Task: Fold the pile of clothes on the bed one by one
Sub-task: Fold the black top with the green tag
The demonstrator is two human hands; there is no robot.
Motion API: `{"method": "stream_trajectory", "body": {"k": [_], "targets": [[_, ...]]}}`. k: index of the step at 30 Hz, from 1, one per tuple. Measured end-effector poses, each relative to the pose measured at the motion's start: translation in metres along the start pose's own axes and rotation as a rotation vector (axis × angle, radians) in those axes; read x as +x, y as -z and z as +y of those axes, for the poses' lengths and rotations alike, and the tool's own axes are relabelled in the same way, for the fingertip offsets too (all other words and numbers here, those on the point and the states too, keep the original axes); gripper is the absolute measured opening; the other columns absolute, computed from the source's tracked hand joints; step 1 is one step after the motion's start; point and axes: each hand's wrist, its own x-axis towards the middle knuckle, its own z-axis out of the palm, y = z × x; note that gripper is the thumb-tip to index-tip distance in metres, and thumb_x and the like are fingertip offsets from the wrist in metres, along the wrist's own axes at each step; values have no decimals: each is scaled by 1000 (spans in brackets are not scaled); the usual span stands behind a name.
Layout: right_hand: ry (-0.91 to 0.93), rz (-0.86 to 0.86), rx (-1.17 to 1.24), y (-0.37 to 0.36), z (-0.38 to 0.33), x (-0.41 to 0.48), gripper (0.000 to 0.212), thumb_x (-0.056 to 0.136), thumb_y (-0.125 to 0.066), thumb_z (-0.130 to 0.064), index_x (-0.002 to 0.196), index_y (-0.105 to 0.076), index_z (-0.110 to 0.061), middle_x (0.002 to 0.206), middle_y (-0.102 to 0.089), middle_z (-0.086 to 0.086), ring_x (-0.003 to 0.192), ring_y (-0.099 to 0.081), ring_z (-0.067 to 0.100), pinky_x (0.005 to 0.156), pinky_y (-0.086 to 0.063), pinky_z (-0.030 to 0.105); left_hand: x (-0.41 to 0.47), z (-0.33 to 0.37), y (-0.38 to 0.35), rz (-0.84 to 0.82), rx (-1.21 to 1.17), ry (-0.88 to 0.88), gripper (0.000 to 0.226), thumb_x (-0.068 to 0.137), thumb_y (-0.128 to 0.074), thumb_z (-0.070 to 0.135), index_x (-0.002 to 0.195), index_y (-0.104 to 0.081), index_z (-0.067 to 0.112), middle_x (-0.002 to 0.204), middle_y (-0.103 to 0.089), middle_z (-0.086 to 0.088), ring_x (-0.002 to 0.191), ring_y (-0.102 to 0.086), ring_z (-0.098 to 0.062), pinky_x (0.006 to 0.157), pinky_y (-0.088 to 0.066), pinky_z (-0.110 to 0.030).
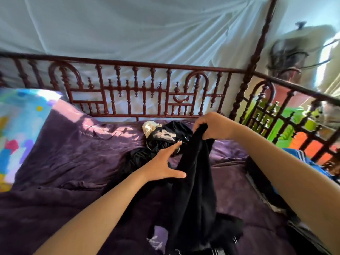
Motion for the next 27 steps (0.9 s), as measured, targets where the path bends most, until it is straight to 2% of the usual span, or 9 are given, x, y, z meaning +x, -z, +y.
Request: {"method": "stream_trajectory", "body": {"k": [2,6,9,13,15,18,21,24,27], "targets": [[11,30,30,14,-6,-5,21,76,-60,5,90,-69,-7,83,-62,-1,80,-56,12,81,-44,25,4,16,5,2,-83,-13,95,75,-76,34,145,-13,44,148,-28,15,135,-24,-1,101,-25,-20],[33,190,118,46,-18,-14,33,72,-58,12,87,-70,-15,86,-64,1,81,-58,11,83,-47,24,12,42,10,-58,-177,-48,92,76,-76,26,146,-17,39,139,-39,17,130,-36,-2,100,-35,-20],[47,348,279,72,-25,-25,47,69,-55,22,88,-68,-19,78,-64,-1,65,-58,-7,67,-48,9,15,47,10,-61,-209,-16,93,77,-75,24,147,-15,36,135,-41,16,124,-41,-2,90,-41,-10],[19,488,421,99,-26,-41,45,69,-49,25,81,-69,-13,53,-62,-19,52,-58,-10,49,-41,3,12,38,9,-4,-163,24,94,76,-76,28,145,-12,35,115,-31,38,101,-36,24,70,-34,8],[1,571,476,101,-23,-45,48,71,-48,26,72,-65,-19,51,-62,-21,50,-58,-9,48,-42,4,7,29,5,38,-135,28,91,74,-78,24,143,-19,34,119,-40,33,103,-43,21,81,-37,2],[-45,665,565,93,-17,-45,43,75,-52,23,69,-63,-18,49,-61,-20,47,-59,-5,47,-44,7,-2,12,-3,83,-118,79,84,71,-77,16,141,-33,27,126,-52,12,115,-51,-3,98,-40,-19],[-86,697,622,81,-14,-40,42,76,-51,23,69,-63,-16,50,-60,-10,39,-56,-1,39,-41,9,-14,-6,-11,40,-102,129,58,73,-74,11,123,-51,27,115,-61,6,103,-59,-3,90,-46,-17],[-142,759,634,71,-10,-32,37,75,-50,22,82,-68,-9,63,-58,0,38,-55,2,37,-41,11,-33,-18,-13,-4,-188,186,30,77,-71,32,102,-58,41,102,-69,15,92,-64,6,74,-46,-7],[-236,830,601,63,0,-21,36,76,-49,20,95,-69,-4,68,-58,-4,53,-54,8,42,-44,10,-48,-28,-17,-51,-208,194,31,68,-74,36,97,-63,36,86,-70,24,79,-64,8,70,-45,-9]]}}
